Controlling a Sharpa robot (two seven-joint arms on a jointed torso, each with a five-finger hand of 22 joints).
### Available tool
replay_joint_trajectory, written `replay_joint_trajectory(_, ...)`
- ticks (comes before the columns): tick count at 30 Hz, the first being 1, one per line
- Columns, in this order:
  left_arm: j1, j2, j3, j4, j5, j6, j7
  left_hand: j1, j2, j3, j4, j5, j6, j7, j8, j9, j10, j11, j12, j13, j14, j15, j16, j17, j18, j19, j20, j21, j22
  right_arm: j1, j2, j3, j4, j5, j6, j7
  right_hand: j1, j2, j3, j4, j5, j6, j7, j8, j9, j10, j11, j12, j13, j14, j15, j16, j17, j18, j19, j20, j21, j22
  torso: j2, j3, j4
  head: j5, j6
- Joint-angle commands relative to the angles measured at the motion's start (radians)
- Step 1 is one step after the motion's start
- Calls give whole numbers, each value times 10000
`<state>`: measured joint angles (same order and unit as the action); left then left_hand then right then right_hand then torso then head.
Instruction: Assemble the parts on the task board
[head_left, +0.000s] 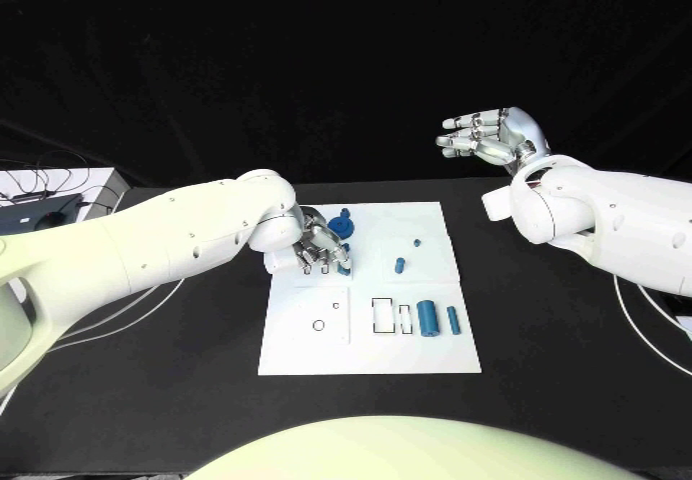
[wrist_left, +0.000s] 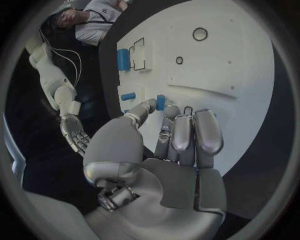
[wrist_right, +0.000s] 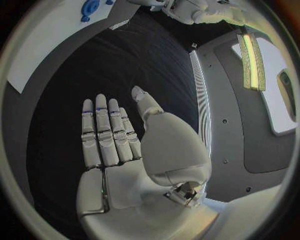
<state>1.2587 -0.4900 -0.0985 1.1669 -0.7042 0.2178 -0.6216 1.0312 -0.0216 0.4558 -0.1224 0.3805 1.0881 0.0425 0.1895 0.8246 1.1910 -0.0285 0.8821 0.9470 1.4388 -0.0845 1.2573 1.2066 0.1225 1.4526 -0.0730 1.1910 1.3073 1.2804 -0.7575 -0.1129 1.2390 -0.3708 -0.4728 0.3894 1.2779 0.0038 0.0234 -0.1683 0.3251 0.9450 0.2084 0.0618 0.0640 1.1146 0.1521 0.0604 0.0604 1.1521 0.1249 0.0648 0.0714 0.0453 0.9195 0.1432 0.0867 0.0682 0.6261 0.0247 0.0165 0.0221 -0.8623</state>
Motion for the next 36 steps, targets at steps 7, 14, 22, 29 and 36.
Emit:
replay_joint_trajectory(7, 13, -606, 122, 749, 188, -829, 138, -151, -159, 1267, -882, 1128, 120, -128, 180, 1024, 361, -226, -42, 46, -5, -118, 51, -22, -159, 72, -55, 21, 684, -11, -18, 1, -45, -44, 77, 49, 57, 5, -60, -19, 58, -60, -12, 4, 0, -67, -26, 16, -11, -68, 31, -27, -14, -102, -59, 6, -2, 5, -26, 21, 19, 45, -12)
replay_joint_trajectory(14, 24, -1033, 162, 1177, -624, -1093, 111, -137, -263, 1285, -911, 1519, 200, -159, 251, 1078, 448, -259, -70, 70, -2, -145, 57, -45, -169, 92, -86, 34, 710, -14, -31, -7, -102, -44, 80, 58, 57, 5, -60, -19, 58, -60, -12, 4, 0, -67, -26, 16, -11, -68, 31, -27, -14, -102, -59, 6, -2, 5, -67, 42, 39, 95, -17)
replay_joint_trajectory(22, 22, -1275, 110, 1309, -1651, -1664, 90, -155, -342, 1415, -882, 1754, 231, -185, 334, 1152, 527, -291, -137, 89, -1, -172, 50, -99, -176, 111, -126, 6, 718, -24, -43, -14, -155, -44, 76, 69, 77, 10, -96, -25, 58, -90, -9, 1, -2, -73, -22, 17, -11, -73, 33, -27, -14, -99, -64, 12, -1, 5, -113, 68, 73, 125, -57)
replay_joint_trajectory(29, 16, -1324, 49, 1391, -2113, -2105, 95, -177, -376, 1504, -868, 1822, 233, -194, 394, 1210, 539, -298, -177, 100, -5, -182, 52, -129, -176, 118, -137, -23, 718, -29, -49, -16, -169, -44, 68, 77, 83, 8, -110, -37, 56, -87, -9, 2, -2, -75, -22, 16, -12, -74, 33, -27, -14, -98, -64, 13, 1, 6, -101, 67, 68, 155, -81)
replay_joint_trajectory(36, -45, -1295, -66, 1468, -2287, -2666, 116, -192, -413, 1538, -853, 1865, 239, -207, 435, 1239, 573, -308, -196, 107, -6, -190, 57, -151, -178, 129, -148, -34, 724, -33, -47, -17, -202, -44, 61, 84, 83, 8, -110, -37, 56, -87, -9, 2, -2, -75, -22, 16, -12, -74, 33, -27, -14, -98, -64, 13, 1, 6, -96, 60, 55, 187, -98)
